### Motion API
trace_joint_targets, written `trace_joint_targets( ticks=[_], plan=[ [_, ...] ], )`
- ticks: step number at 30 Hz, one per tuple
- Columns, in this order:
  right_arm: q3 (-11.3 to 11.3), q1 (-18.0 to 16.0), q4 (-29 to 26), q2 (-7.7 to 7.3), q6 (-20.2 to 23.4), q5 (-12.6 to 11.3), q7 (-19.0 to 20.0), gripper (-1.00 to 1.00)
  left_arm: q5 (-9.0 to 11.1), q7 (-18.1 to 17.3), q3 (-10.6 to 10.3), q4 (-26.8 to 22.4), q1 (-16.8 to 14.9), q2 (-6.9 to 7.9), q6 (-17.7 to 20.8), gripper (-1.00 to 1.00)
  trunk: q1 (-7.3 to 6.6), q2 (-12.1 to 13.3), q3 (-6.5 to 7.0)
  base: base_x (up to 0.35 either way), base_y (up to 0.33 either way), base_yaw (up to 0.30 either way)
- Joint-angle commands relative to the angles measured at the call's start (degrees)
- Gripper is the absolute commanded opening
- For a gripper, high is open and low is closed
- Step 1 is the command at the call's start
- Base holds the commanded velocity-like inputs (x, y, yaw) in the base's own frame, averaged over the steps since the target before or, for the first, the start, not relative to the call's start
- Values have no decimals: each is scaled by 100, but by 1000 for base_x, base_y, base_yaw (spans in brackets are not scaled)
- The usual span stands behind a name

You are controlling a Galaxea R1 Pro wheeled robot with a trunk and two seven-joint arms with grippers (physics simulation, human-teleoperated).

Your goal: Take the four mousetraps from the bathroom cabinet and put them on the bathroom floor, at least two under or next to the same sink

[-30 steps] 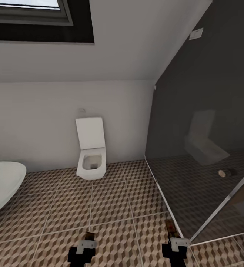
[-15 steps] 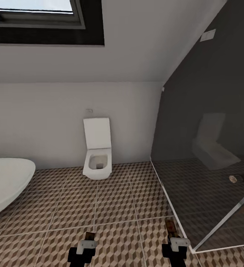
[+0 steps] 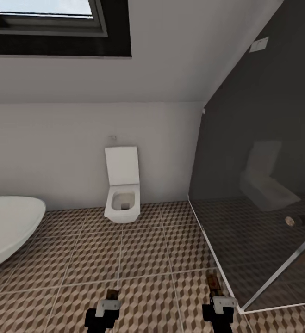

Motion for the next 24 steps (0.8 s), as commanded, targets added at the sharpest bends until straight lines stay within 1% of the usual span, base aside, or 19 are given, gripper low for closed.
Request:
trace_joint_targets(
  ticks=[1, 12, 18, 24],
  plan=[
    [48, -6, 6, 0, -9, -7, -44, -100, 34, 55, -48, -9, -8, 6, -14, -100, 1, -12, -12, -229, 91, 0],
    [48, -6, 6, -5, -9, -5, -44, -100, 34, 54, -46, -9, -8, 6, -14, -100, 1, -12, -12, -235, 134, 0],
    [48, -6, 6, 1, -9, -6, -44, -100, 34, 54, -54, -9, -8, 6, -14, -100, 1, -12, -12, -51, 29, 14],
    [48, -6, 6, 2, -9, -7, -44, -100, 34, 54, -54, -9, -8, 6, -14, -100, 1, -12, -12, -7, 4, 128]
  ],
)
